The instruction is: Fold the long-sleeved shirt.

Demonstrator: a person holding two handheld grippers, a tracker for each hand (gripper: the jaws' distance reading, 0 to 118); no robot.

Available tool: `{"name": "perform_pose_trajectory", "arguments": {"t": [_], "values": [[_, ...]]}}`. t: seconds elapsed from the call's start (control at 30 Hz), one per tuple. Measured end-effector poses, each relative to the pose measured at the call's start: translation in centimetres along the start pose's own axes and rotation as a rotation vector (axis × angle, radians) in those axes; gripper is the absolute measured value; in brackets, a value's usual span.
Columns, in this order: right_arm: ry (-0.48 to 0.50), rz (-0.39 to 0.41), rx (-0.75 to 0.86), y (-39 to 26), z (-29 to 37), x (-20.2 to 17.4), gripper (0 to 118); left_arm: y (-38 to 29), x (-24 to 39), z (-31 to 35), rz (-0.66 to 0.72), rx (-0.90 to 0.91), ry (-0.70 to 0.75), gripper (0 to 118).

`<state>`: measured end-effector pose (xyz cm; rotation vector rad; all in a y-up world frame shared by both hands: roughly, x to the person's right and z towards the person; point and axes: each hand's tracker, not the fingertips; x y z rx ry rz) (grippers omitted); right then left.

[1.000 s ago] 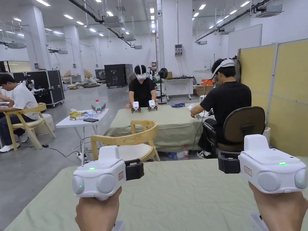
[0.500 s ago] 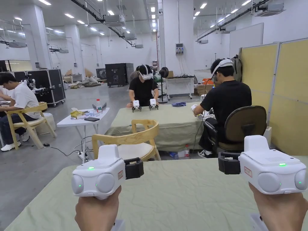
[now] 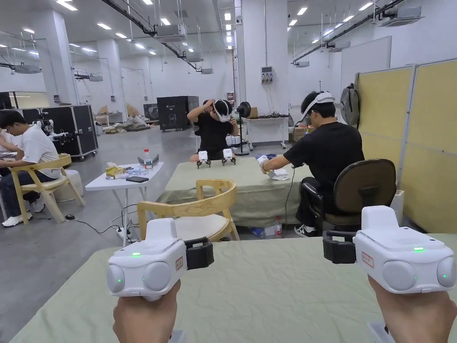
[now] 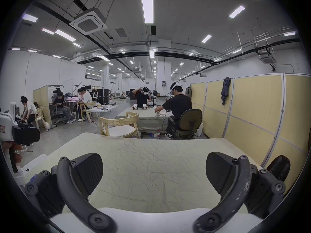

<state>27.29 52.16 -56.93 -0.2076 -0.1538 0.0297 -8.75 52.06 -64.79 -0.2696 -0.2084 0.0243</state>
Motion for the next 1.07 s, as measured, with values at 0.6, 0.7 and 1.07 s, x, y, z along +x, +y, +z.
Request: {"name": "perform_pose_trajectory", "arguments": {"t": [0.6,0.7,1.07], "values": [[0.015,0.005,-0.032,-0.8,-0.5,-0.5,118,-0.3,0.8,0.6,0.09,-0.07,0.062,117],[0.018,0.005,-0.036,-1.0,-0.5,-0.7,118,-0.9,1.8,1.0,-0.046,-0.02,0.136,117],[0.011,0.009,-0.036,-0.8,-0.3,-0.6,118,-1.0,1.3,0.9,0.011,-0.035,0.092,116]]}}
